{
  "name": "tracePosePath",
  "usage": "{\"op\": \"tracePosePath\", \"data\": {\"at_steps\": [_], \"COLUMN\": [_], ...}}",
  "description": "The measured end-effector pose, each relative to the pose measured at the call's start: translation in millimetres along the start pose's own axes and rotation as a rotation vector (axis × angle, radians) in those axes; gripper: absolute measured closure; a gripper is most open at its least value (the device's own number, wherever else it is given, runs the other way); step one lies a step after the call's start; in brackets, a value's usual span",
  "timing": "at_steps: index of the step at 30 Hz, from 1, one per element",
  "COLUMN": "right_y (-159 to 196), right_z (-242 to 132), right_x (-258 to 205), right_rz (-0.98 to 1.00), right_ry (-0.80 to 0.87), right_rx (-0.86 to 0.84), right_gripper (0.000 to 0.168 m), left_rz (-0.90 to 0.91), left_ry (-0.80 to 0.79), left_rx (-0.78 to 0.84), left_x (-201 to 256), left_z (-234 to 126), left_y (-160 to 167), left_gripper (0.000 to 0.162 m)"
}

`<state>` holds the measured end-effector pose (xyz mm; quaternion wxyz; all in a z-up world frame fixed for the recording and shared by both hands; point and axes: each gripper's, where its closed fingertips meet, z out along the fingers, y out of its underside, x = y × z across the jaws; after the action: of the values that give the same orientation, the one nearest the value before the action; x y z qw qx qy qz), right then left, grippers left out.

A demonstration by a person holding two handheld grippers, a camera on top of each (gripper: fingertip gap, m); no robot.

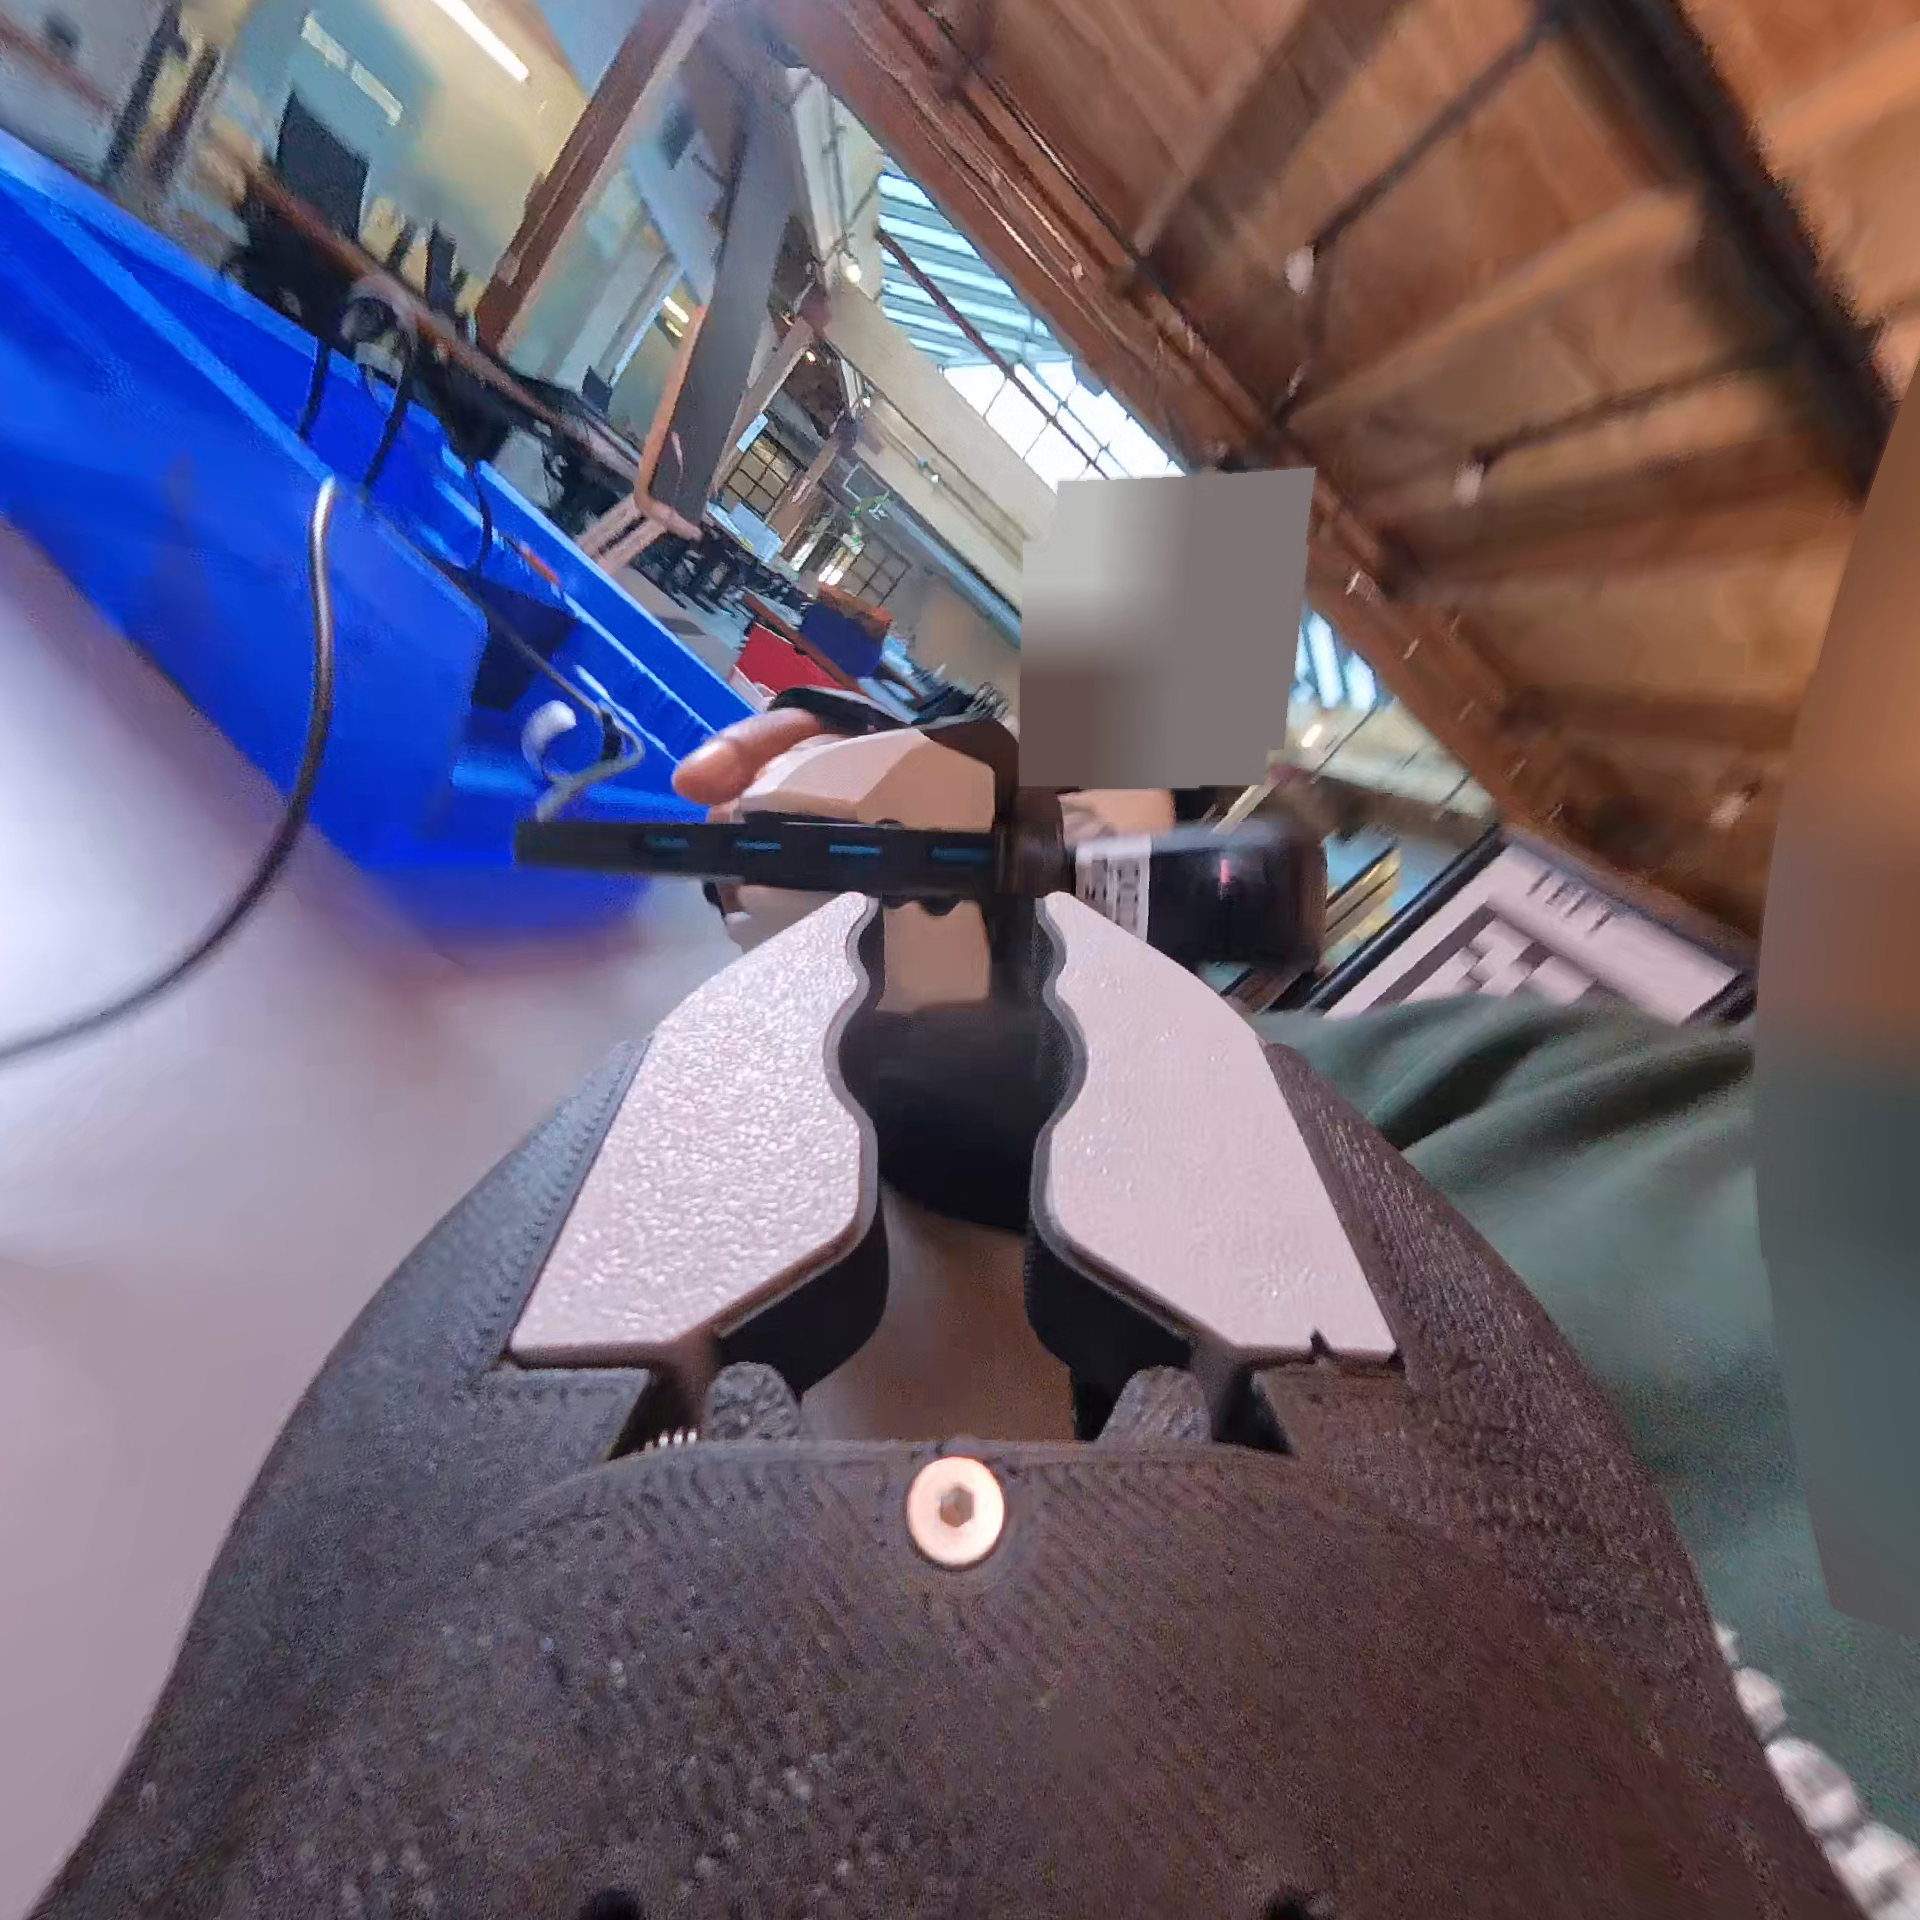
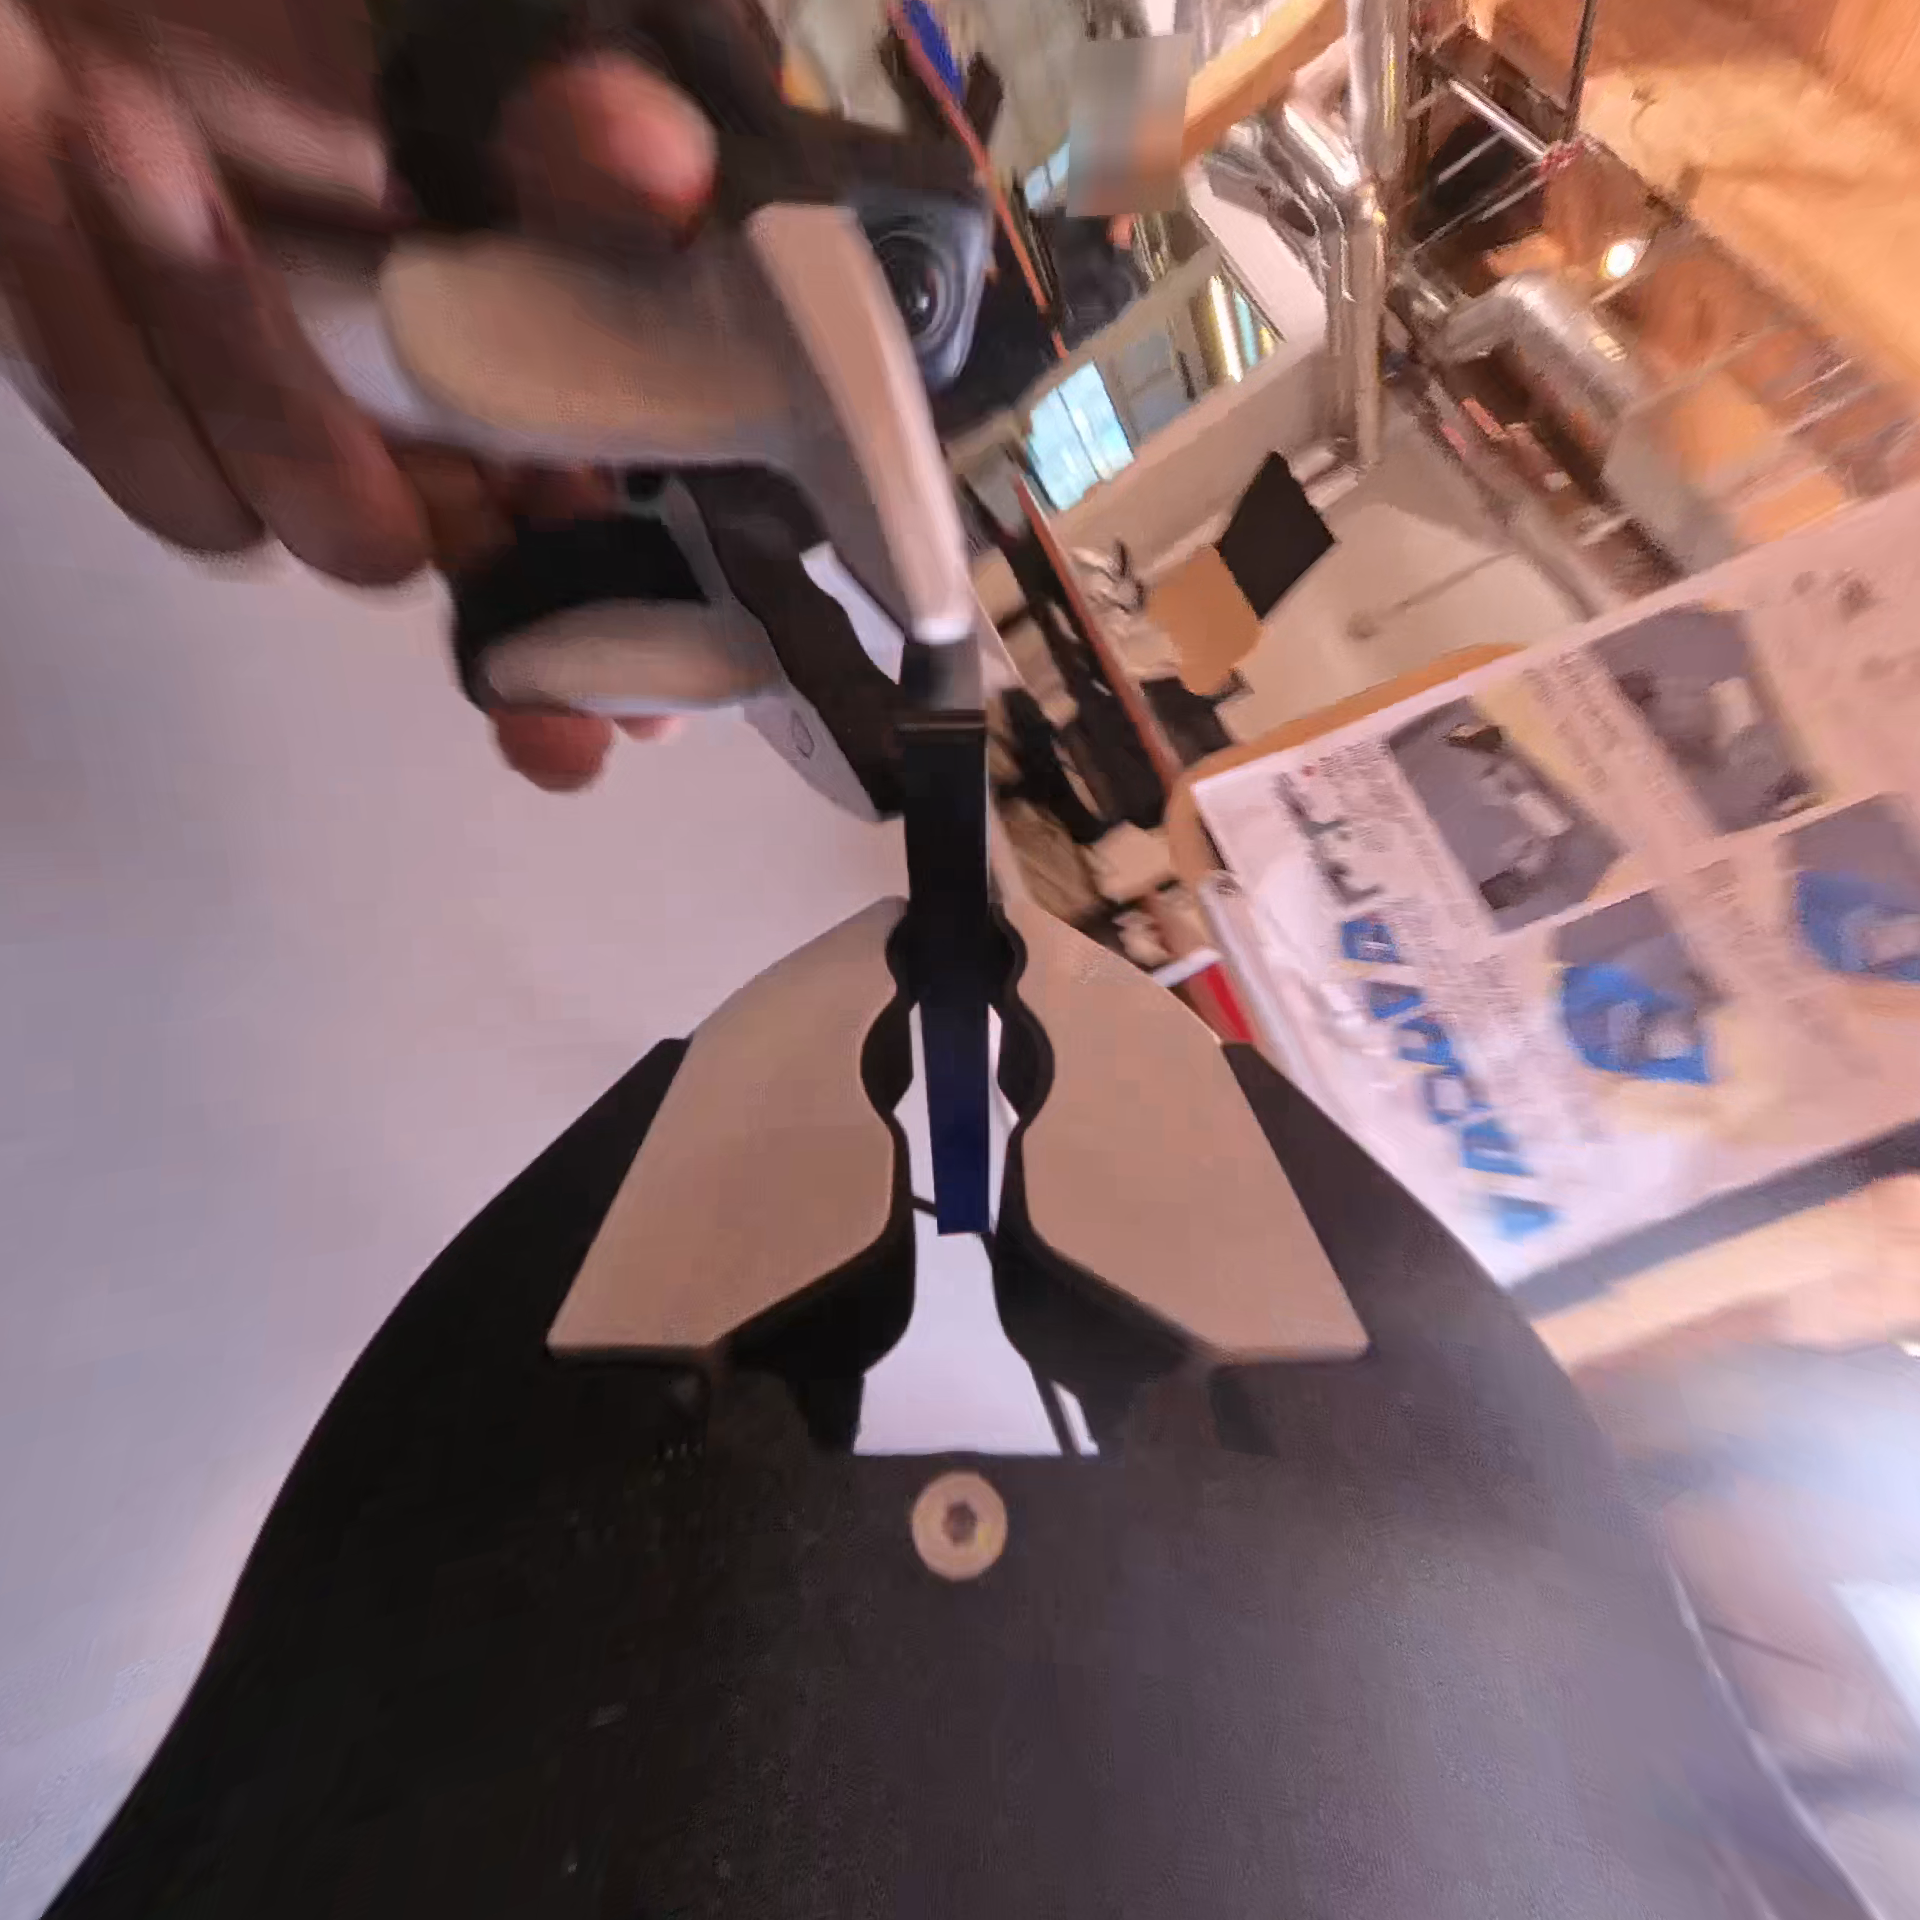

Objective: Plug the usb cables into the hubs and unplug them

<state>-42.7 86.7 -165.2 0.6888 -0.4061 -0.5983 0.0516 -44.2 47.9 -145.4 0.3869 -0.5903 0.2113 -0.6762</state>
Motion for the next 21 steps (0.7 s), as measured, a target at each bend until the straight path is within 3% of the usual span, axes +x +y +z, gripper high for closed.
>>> {"op": "tracePosePath", "data": {"at_steps": [6, 9, 11, 12, 15, 19, 21], "right_y": [-55.3, -71.0, -74.8, -74.0, -65.5, -38.7, -26.5], "right_z": [-32.5, -41.4, -42.9, -42.6, -42.1, -38.4, -39.0], "right_x": [15.5, 9.7, 1.9, -0.6, -5.7, -15.2, -23.2], "right_rz": [0.772, 0.91, 0.931, 0.921, 0.858, 0.681, 0.589], "right_ry": [-0.338, -0.464, -0.528, -0.541, -0.562, -0.515, -0.508], "right_rx": [0.497, 0.626, 0.645, 0.636, 0.559, 0.327, 0.216], "right_gripper": [0.157, 0.157, 0.156, 0.156, 0.156, 0.154, 0.145], "left_rz": [0.695, 0.784, 0.839, 0.87, 0.866, 0.969, 1.037], "left_ry": [-0.25, -0.195, -0.172, -0.167, -0.198, -0.285, -0.324], "left_rx": [-0.255, -0.303, -0.315, -0.328, -0.378, -0.478, -0.546], "left_x": [-20.9, -7.4, -0.2, 1.6, -4.5, -18.3, -24.7], "left_z": [-5.4, 8.0, 11.8, 11.3, 5.0, -8.6, -13.7], "left_y": [14.1, 32.8, 39.3, 41.4, 40.2, 36.7, 38.4], "left_gripper": [0.113, 0.112, 0.144, 0.149, 0.15, 0.15, 0.15]}}
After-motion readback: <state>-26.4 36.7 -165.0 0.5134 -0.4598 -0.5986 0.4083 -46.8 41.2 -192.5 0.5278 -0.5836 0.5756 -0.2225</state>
